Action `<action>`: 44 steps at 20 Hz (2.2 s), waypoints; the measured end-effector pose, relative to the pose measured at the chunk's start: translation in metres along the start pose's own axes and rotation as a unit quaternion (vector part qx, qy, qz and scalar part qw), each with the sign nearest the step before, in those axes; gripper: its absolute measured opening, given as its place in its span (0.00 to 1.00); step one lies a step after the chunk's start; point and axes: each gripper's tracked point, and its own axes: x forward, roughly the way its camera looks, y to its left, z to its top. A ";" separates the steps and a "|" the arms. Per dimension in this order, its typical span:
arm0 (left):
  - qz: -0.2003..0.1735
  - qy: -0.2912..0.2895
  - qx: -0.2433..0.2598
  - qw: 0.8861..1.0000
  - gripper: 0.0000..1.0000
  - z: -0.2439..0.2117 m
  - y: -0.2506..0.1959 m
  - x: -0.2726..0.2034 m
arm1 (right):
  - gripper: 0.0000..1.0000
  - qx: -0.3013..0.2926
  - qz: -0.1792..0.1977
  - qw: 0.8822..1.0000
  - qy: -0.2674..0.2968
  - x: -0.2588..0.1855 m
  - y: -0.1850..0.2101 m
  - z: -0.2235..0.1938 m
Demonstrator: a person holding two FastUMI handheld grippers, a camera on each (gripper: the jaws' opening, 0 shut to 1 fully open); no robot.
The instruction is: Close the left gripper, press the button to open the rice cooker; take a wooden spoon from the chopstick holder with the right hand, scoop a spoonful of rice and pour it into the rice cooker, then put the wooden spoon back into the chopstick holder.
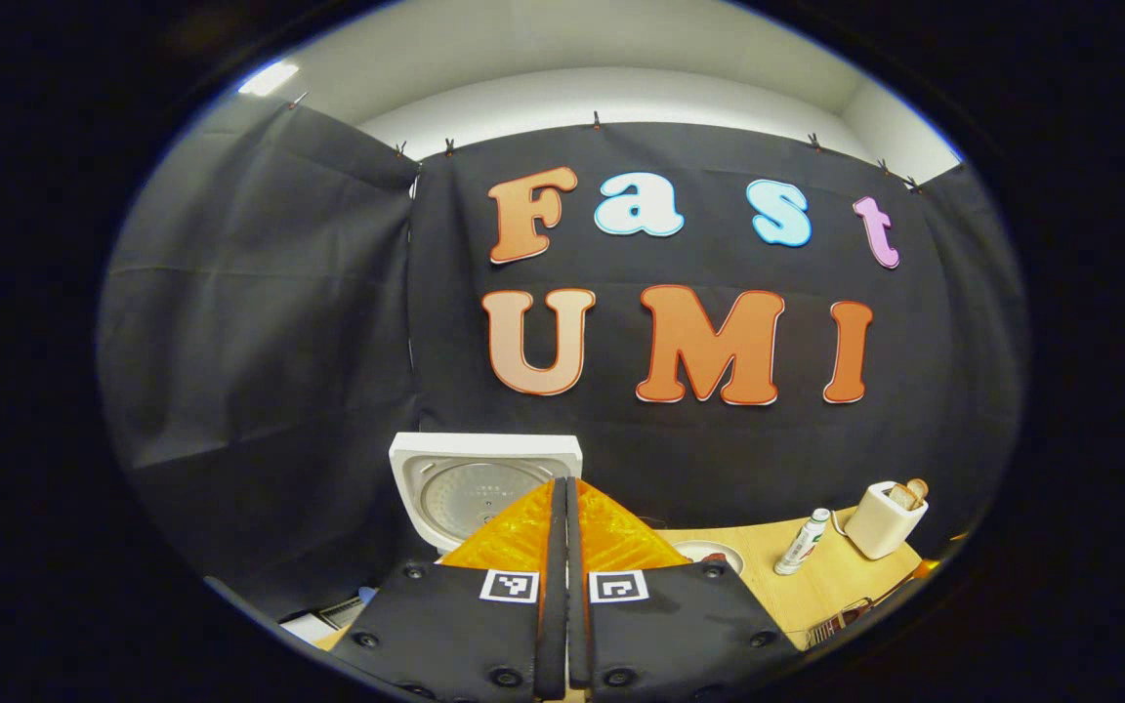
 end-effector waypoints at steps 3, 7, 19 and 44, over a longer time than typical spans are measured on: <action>-0.005 0.003 0.023 1.000 0.05 -0.007 -0.011 -0.007 | 0.95 0.006 -0.004 1.000 0.028 0.012 -0.007 -0.022; -0.006 0.000 0.033 0.999 0.11 -0.007 -0.019 -0.022 | 0.94 0.048 -0.010 0.997 0.068 0.030 -0.012 -0.053; 0.001 0.023 0.065 0.998 0.76 -0.019 -0.028 -0.041 | 0.72 0.188 0.039 0.980 0.049 0.070 -0.001 -0.089; -0.049 0.046 0.037 0.997 0.80 -0.058 0.006 -0.013 | 0.12 0.179 0.032 0.982 -0.049 0.000 0.063 0.030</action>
